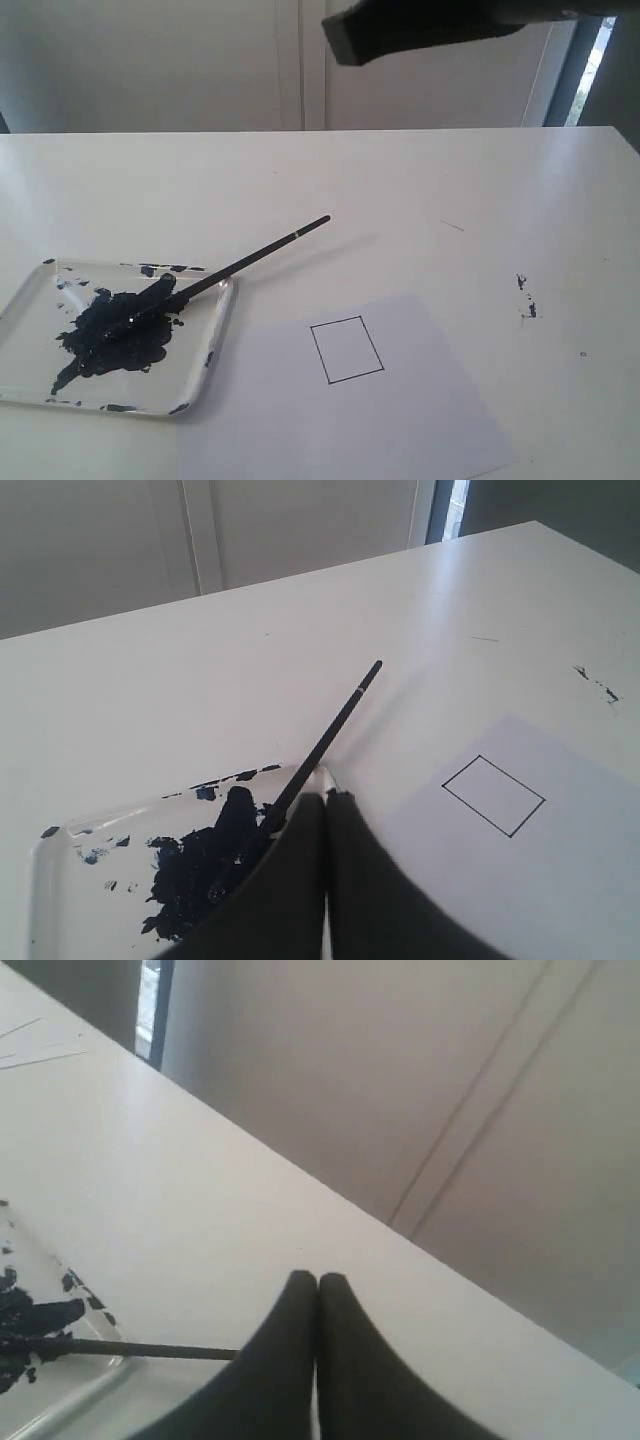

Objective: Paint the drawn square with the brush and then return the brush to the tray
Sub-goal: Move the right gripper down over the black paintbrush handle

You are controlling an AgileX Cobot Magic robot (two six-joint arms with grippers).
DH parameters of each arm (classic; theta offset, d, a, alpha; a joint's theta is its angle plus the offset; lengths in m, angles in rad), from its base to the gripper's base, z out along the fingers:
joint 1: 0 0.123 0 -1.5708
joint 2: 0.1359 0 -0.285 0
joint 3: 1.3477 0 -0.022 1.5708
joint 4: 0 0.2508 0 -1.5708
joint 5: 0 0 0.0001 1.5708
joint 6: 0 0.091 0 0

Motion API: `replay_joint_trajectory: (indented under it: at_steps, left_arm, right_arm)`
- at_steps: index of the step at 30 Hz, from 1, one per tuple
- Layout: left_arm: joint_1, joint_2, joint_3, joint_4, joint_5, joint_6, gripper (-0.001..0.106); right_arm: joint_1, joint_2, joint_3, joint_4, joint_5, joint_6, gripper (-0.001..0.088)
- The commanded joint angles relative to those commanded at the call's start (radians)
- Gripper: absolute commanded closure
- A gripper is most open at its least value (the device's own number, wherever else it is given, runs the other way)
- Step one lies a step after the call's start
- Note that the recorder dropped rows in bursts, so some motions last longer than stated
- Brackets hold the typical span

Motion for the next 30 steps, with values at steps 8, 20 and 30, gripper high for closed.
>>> replay_joint_trajectory:
  at_steps: [8, 20, 30]
  left_arm:
    - [0.0, 0.0, 0.0, 0.002, 0.0, 0.0, 0.105]
    - [0.0, 0.0, 0.0, 0.002, 0.0, 0.0, 0.105]
    - [0.0, 0.0, 0.0, 0.002, 0.0, 0.0, 0.105]
  right_arm:
    - [-0.123, 0.0, 0.0, -0.027, 0.036, -0.135, 0.0868]
    - [-0.24, -0.004, 0.004, 0.64, -0.03, -0.799, 0.0868]
    - [-0.295, 0.0, 0.043, 1.083, -0.121, -0.877, 0.0868]
